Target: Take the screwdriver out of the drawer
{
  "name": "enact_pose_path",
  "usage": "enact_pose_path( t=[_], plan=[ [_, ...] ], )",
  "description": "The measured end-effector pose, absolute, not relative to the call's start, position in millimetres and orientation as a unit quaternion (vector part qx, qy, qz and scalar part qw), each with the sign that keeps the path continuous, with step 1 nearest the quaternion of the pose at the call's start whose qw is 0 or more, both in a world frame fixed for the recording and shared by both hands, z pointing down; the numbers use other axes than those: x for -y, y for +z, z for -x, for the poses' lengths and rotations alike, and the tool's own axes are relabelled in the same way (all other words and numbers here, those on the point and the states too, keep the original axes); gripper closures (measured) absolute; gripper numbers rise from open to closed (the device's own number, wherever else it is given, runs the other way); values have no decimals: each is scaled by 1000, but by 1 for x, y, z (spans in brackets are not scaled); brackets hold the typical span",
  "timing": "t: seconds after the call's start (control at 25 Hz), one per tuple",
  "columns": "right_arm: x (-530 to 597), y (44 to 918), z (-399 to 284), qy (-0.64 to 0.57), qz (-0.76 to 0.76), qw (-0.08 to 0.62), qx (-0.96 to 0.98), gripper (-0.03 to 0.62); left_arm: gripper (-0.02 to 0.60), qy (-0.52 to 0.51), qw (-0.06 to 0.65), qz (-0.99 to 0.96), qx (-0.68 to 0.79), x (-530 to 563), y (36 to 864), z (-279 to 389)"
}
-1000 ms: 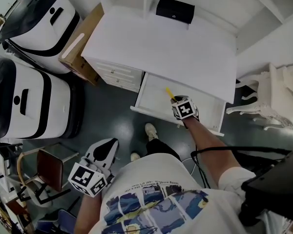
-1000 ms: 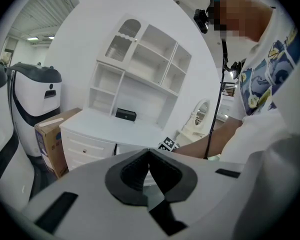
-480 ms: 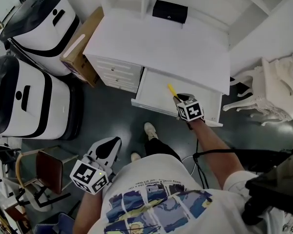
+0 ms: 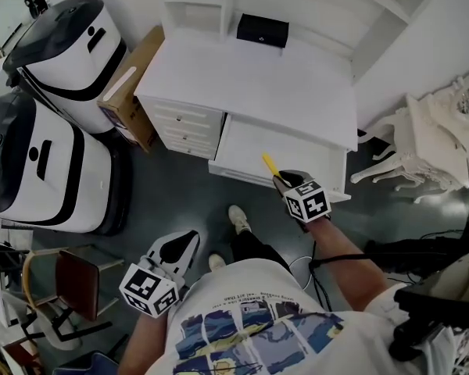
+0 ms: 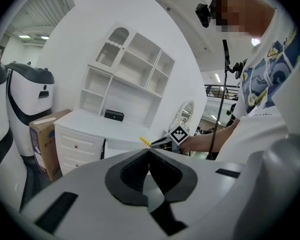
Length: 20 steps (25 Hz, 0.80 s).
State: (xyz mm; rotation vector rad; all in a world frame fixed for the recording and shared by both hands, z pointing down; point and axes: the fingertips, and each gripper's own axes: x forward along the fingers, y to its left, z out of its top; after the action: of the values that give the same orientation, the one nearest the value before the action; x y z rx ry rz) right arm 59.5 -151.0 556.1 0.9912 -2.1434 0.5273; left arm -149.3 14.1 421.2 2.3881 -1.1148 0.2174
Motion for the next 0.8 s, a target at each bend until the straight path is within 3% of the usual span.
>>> enact_pose_path(
  t=[0.8],
  plan=[
    [48, 507, -40, 178, -367, 314, 857, 503, 568, 86, 235, -885, 393, -71, 421, 141]
  ],
)
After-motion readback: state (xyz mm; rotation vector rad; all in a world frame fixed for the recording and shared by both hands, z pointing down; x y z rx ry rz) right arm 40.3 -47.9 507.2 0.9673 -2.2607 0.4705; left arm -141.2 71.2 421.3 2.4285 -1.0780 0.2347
